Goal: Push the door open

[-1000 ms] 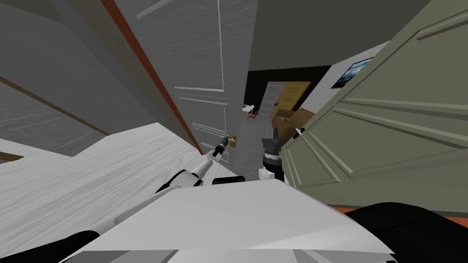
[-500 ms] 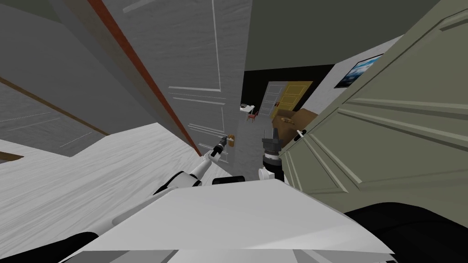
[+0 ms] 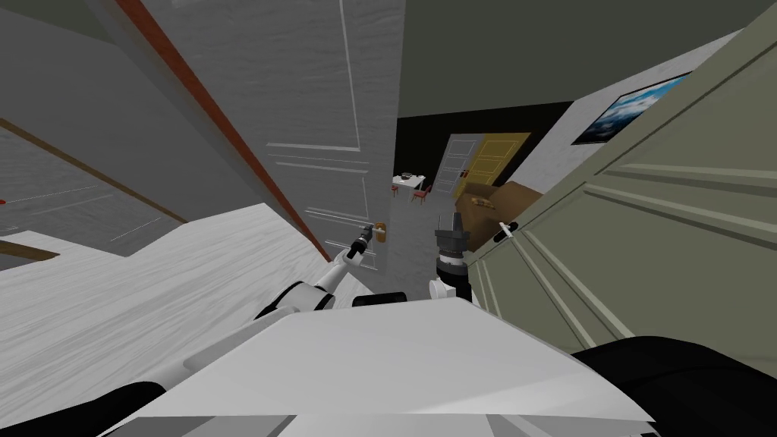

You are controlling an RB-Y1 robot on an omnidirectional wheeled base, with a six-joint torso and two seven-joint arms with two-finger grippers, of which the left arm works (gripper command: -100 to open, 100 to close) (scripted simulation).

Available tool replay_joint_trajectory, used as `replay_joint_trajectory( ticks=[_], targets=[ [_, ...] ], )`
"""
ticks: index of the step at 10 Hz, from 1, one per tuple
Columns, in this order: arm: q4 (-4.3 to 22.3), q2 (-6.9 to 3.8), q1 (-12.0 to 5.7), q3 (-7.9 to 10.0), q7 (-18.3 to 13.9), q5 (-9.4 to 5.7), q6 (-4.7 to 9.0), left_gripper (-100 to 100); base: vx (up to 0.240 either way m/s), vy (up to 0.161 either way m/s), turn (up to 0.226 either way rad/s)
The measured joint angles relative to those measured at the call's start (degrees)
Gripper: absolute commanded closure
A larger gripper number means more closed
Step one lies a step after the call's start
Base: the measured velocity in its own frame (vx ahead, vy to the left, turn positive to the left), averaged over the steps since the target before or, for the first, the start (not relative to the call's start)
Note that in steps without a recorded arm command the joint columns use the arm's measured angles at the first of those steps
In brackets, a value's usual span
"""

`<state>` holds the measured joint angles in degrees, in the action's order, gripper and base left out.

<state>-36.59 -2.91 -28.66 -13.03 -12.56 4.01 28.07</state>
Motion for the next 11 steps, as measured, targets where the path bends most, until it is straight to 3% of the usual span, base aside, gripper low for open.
replay_joint_trajectory(
  ticks=[1,4,6,7,8,9,11],
  targets=[
    [-2.19,-0.20,1.04,-0.04,0.15,0.08,-0.94,100,0.120,-0.096,0.036],
    [-1.99,-0.44,1.12,2.00,1.20,-0.43,-1.65,100,0.119,-0.167,0.093],
    [-4.61,-0.97,2.89,3.17,1.74,-0.71,-2.69,100,0.097,-0.130,0.066],
    [-3.08,-1.10,1.84,3.77,1.85,-0.96,-2.15,100,0.073,-0.093,0.025],
    [-3.96,-1.34,2.31,4.18,1.87,-1.09,-2.40,100,0.085,-0.130,0.067],
    [-2.72,-1.00,1.59,5.15,2.44,-1.31,-2.22,100,0.112,-0.156,0.084],
    [0.06,-0.94,0.59,6.97,3.31,-1.84,-0.79,100,0.100,-0.130,0.066]
  ],
)
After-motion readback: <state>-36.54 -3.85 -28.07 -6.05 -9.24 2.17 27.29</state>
